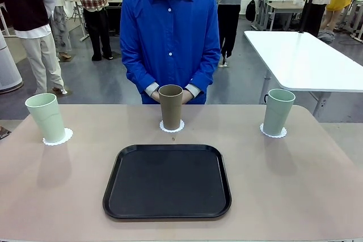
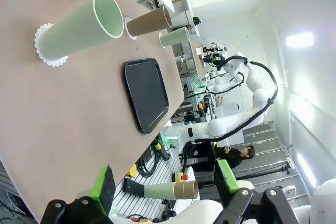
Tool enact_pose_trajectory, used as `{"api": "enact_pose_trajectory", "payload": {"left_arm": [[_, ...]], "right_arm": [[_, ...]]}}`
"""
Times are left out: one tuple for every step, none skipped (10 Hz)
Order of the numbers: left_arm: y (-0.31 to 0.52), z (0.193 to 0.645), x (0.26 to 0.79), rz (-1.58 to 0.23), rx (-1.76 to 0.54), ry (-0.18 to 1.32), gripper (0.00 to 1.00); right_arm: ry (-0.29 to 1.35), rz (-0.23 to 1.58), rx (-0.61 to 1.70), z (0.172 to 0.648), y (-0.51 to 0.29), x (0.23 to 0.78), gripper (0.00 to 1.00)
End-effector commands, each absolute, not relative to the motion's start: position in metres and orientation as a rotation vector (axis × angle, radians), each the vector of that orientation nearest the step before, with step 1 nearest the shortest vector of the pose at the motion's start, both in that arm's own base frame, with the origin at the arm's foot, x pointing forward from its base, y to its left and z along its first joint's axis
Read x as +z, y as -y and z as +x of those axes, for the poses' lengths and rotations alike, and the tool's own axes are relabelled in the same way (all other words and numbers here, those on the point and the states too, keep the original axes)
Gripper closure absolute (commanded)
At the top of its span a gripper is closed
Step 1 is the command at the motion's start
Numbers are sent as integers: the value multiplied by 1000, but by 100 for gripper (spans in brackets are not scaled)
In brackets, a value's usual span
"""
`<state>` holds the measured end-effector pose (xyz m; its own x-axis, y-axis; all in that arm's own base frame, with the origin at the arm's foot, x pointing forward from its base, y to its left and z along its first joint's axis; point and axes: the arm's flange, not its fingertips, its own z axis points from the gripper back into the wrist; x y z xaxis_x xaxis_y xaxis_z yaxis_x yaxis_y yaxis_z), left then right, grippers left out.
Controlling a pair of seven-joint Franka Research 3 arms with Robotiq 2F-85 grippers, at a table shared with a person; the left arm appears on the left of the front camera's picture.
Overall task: Place coasters on the table and set cups on them.
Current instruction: Take one Reusable plastic cup from the Flat Tray and place it on a coaster set by the human.
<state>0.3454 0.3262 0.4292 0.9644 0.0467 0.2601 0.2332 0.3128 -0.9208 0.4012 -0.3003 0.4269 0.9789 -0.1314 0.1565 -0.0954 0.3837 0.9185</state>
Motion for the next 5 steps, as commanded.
{"api": "enact_pose_trajectory", "payload": {"left_arm": [[-327, 344, 430, -1250, -110, 250, 0], [-327, 344, 430, -1250, -110, 250, 0], [-327, 344, 430, -1250, -110, 250, 0], [-327, 344, 430, -1250, -110, 250, 0], [-327, 344, 430, -1250, -110, 250, 0]], "right_arm": [[212, 1173, -31, 402, 299, 428, 0], [212, 1173, -31, 402, 299, 428, 0], [212, 1173, -31, 402, 299, 428, 0], [212, 1173, -31, 402, 299, 428, 0], [212, 1173, -31, 402, 299, 428, 0]]}}
